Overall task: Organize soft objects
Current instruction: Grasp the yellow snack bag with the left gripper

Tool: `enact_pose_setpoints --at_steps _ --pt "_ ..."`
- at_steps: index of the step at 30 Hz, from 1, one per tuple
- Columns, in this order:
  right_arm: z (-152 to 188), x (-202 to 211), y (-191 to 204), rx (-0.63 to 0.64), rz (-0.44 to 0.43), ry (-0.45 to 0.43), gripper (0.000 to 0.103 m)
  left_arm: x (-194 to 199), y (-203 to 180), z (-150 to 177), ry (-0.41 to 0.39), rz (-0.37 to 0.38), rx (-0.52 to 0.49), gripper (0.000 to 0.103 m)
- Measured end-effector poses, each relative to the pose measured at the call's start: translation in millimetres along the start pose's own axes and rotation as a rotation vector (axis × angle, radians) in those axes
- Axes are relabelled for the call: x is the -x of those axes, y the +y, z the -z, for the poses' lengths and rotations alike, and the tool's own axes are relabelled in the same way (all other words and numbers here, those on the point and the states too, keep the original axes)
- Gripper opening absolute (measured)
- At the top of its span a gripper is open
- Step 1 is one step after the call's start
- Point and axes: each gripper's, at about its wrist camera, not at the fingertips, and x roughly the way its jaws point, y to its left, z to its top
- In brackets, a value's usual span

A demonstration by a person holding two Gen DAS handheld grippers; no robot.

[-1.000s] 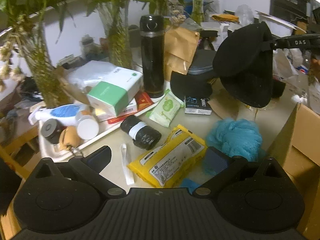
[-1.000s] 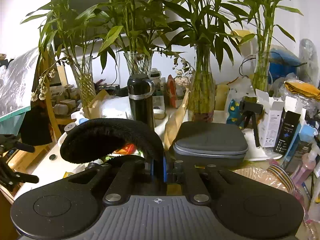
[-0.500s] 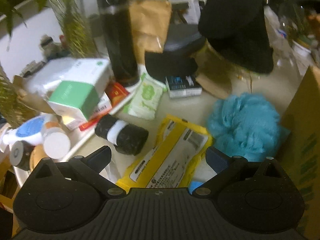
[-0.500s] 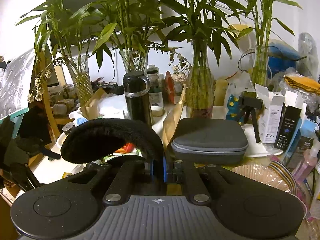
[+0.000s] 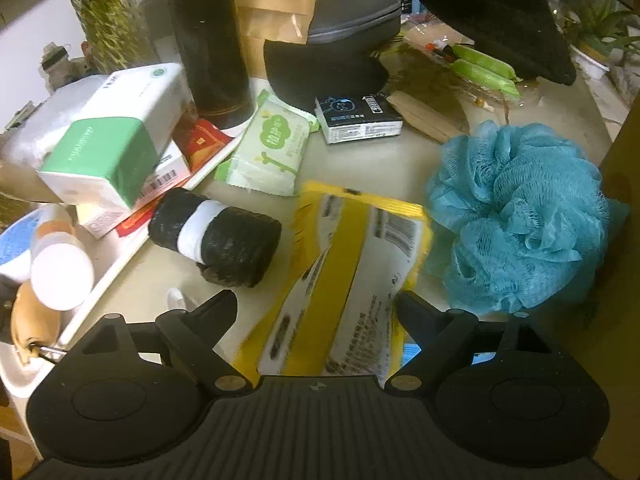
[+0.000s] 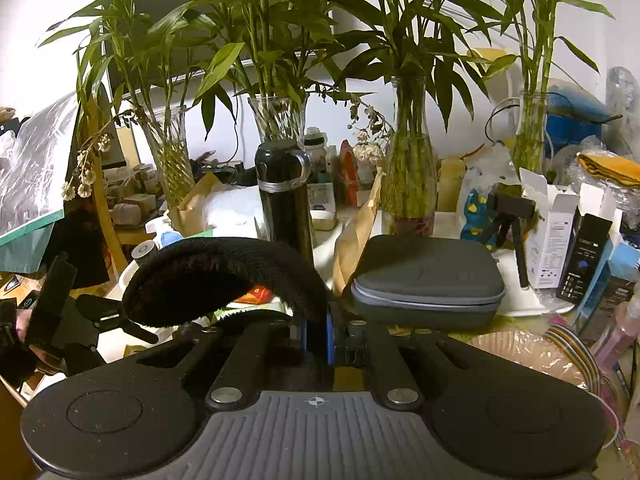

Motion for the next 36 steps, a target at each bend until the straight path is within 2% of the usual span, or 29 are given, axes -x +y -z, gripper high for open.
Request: enact_pose_setpoints --at_steps 5,7,11,13,16,24,29,36 --pt "0 -1 -1 -0.001 0.003 0.003 0.011 -19 -11 2 0.054 0.009 -0.047 0.088" --pt "0 -1 -1 -0.001 0.002 0.005 0.011 -21 -11 2 0.047 0.015 -0.021 0.085" --pt "0 -1 -2 0.0 0.006 0.008 0.011 -20 -11 4 0.041 0.025 -0.004 0.07" --pt "0 -1 -2 -0.002 0.008 0.009 0.011 -19 -12 4 0.039 0.015 -0.005 0.067" --pt "-1 -1 -1 -0.002 0.012 0.011 0.011 -15 -11 3 0.027 0.022 0.012 0.057" --pt "-1 -1 -2 -0.001 0.025 0.01 0.011 6 -7 -3 -0.023 -0.019 0.045 0.056" --pt "-2 1 -1 -0.003 0.03 0.008 0.011 36 -2 -15 -0.075 -0.06 0.098 0.056" --pt "-5 7 0 -0.027 0.01 0.0 0.011 89 -15 -37 -0.12 -0.165 0.163 0.056"
